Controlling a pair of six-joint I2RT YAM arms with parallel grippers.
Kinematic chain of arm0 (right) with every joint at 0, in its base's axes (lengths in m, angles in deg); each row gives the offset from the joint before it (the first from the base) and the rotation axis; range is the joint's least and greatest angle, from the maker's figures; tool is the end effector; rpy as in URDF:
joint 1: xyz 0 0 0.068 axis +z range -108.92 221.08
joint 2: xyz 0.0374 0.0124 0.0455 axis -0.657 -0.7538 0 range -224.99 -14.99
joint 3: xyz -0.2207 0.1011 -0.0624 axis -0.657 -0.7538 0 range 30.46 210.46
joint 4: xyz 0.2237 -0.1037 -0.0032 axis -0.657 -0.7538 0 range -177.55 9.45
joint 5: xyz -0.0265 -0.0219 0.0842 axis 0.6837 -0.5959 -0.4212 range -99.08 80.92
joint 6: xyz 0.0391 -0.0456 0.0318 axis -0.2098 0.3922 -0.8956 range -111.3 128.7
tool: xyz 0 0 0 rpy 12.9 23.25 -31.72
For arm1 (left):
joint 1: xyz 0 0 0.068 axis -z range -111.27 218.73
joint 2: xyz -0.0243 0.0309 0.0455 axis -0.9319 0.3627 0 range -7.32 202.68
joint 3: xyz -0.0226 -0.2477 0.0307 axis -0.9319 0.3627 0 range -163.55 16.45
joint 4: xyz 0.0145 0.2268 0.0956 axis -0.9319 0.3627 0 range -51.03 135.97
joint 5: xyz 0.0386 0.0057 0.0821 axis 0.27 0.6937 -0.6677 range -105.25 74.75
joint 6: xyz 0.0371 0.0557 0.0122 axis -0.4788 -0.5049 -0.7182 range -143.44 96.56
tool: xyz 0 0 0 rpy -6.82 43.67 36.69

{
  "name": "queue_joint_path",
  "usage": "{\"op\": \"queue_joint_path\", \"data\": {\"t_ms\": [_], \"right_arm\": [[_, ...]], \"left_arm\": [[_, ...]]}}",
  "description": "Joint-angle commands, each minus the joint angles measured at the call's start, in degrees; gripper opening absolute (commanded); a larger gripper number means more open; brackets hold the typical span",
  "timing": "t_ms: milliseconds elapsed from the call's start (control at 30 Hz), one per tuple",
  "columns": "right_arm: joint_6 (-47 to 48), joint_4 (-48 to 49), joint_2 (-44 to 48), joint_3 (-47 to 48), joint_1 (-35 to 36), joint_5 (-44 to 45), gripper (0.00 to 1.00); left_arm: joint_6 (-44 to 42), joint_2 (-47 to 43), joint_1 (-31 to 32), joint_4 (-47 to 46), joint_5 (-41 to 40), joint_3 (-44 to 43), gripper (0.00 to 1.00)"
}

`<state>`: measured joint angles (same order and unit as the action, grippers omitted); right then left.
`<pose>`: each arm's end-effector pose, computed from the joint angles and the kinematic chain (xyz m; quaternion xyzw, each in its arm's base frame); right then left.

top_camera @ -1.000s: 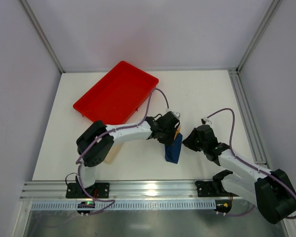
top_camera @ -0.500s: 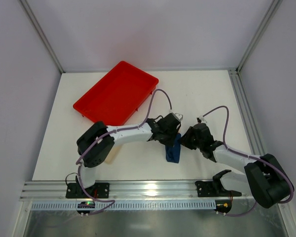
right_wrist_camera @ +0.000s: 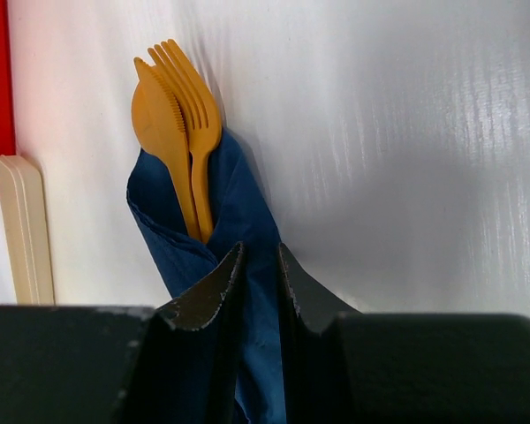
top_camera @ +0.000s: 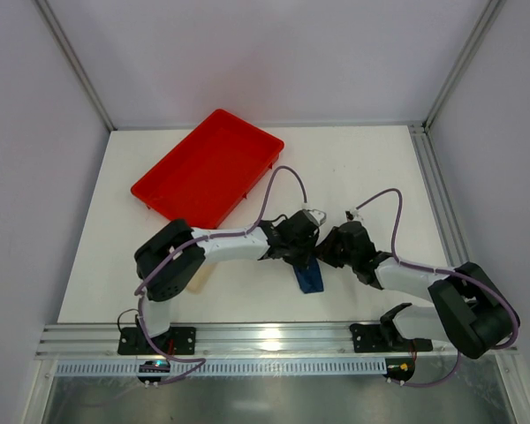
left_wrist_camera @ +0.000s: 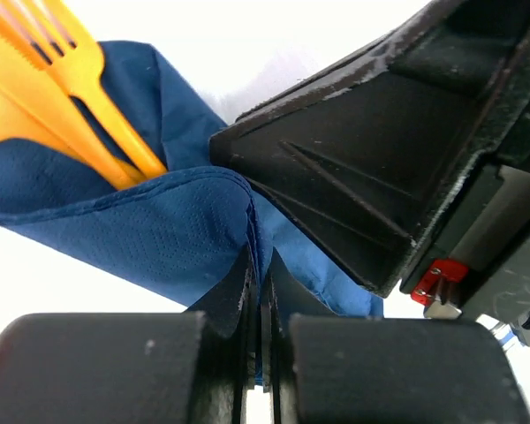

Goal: Place the utensils on the paper napkin and roll it up
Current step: Roll the napkin at the center of the board.

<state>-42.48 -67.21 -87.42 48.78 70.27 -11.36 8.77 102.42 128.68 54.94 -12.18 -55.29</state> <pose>0.1976 0.1128 0.1090 0.1651 0.8938 0.2826 0.3065 0.1949 -0.3429 0.1426 0.2359 0.9209 -0.2404 0.1961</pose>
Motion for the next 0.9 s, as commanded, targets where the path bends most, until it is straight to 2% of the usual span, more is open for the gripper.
{"op": "queue_joint_path", "data": {"t_ms": [0,500,700,867], "right_arm": [[-0.8,2.5,-0.8,1.1,0.6,0.9,0.22],[-3.4,6.1,-1.1,-0.7,3.9,0.5,0.2],[3.5,-4.0,3.8,3.0,3.2,6.1,0.24],[10.6,-6.5,5.9,5.5,-1.1,3.1,0.29]], "left_arm": [[-1.8,-3.4,0.4,-5.2,0.9,0.6,0.0],[-1.9,-2.2,0.4,-6.3,0.7,0.9,0.0],[-1.8,-2.6,0.4,-5.8,0.4,2.5,0.0],[-1.3,-3.1,0.4,-6.2,0.0,5.0,0.0]]}}
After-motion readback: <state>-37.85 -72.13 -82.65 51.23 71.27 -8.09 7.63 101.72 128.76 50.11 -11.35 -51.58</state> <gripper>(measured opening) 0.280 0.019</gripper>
